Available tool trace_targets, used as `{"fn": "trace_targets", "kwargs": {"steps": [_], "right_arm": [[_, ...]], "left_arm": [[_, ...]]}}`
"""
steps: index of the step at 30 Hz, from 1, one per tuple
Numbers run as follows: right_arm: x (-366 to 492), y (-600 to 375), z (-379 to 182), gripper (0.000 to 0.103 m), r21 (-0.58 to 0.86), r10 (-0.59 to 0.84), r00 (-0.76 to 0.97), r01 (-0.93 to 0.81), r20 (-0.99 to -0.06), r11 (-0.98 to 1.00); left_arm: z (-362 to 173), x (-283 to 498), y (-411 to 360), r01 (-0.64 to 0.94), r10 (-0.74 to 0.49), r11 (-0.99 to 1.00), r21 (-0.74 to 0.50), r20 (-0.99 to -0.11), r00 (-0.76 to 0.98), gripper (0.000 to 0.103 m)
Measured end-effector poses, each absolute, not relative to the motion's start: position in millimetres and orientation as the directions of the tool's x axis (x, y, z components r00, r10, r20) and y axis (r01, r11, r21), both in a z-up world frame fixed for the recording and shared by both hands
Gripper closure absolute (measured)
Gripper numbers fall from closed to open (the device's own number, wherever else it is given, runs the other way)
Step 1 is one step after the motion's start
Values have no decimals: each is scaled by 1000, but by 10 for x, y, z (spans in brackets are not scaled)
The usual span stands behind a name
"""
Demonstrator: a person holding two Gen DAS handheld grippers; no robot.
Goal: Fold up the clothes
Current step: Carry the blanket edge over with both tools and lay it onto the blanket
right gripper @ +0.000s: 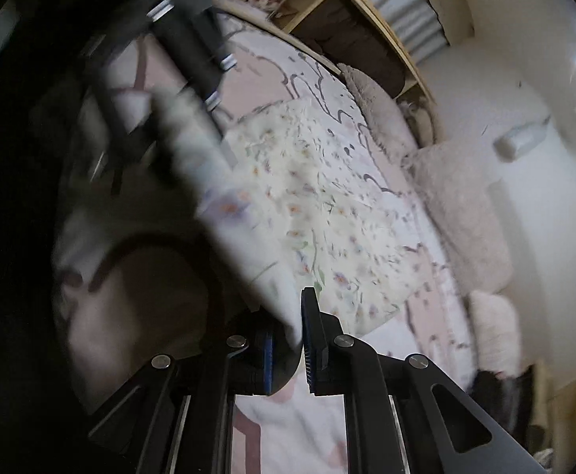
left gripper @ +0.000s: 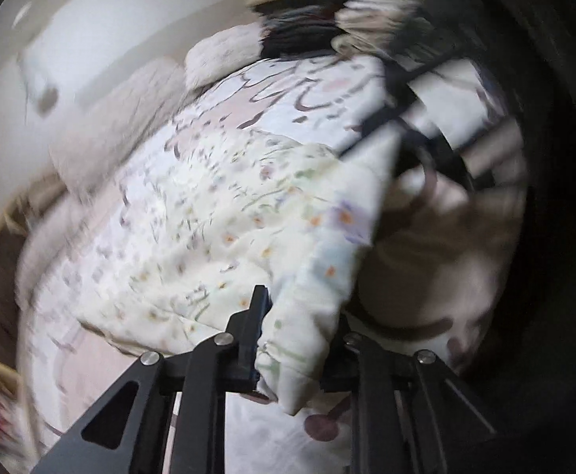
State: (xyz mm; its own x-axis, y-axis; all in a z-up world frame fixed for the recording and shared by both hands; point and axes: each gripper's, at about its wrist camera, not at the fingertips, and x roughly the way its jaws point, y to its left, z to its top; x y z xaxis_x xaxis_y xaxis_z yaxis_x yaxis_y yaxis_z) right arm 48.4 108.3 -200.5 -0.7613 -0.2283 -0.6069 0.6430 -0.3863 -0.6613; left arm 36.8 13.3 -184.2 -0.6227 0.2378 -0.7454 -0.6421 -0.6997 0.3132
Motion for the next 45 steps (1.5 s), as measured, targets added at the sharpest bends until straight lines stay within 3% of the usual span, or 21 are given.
{"fn": "trace_targets", "kwargs": {"steps": [2, 4, 8, 9, 11, 13, 16, 28, 45], "right_arm": [[547, 1085, -2099, 83, -706, -211, -793, 606, -571, -366], [592, 1085, -2163, 42, -746, -199, -823, 567, -532, -350], [669, 1051, -2346, 39, -854, -207, -879, 470, -430, -222], [670, 1041, -2410, 40, -879, -211, -890, 441, -404, -181], [647, 1035, -2496, 56, -909, -214, -905, 398, -367, -123], [613, 1036, -2530, 85, -927, -218, -914, 366, -341, -84], [568, 1063, -2331, 94, -919, -254, -907, 375, -337, -120], [522, 1148, -1479, 97, -909, -288, -897, 388, -334, -155], [1509, 1303, -825, 97, -881, -265, -888, 431, -376, -192]], "left_arm": [[-1805, 334, 115, -635, 257, -726, 264, -752, -607, 84], [-1808, 286, 123, -632, 270, -739, 232, -758, -593, 85], [-1831, 301, 165, -626, 293, -760, 175, -767, -571, 85], [-1818, 292, 145, -621, 302, -769, 153, -769, -563, 85], [-1795, 287, 93, -609, 312, -784, 120, -772, -554, 86], [-1762, 270, 59, -592, 311, -799, 100, -774, -551, 86], [-1675, 254, 67, -568, 289, -816, 107, -775, -561, 88], [-991, 508, 145, -544, 256, -814, 205, -714, -652, 88], [-393, 1498, 408, -567, 267, -777, 275, -672, -691, 88]]}}
